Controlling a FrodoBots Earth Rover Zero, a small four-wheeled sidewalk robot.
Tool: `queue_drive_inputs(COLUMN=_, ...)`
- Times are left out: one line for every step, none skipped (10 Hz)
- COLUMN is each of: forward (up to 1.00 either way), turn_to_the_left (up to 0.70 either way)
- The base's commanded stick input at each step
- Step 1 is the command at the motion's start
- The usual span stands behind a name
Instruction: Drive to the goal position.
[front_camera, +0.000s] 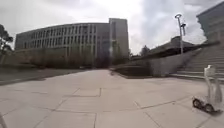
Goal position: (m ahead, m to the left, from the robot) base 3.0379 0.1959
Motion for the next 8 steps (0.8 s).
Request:
queue_drive_inputs(forward=0.70, turn_to_the_left=0.35)
queue_drive_inputs(forward=0.70, turn_to_the_left=0.35)
queue_drive_inputs(forward=0.70, turn_to_the_left=0.29)
queue_drive_inputs(forward=0.70, turn_to_the_left=0.02)
queue_drive_inputs(forward=0.70, turn_to_the_left=0.00)
queue_drive_inputs(forward=0.70, turn_to_the_left=0.00)
queue_drive_inputs(forward=0.70, turn_to_the_left=0.00)
queue_drive_inputs(forward=0.70, turn_to_the_left=0.00)
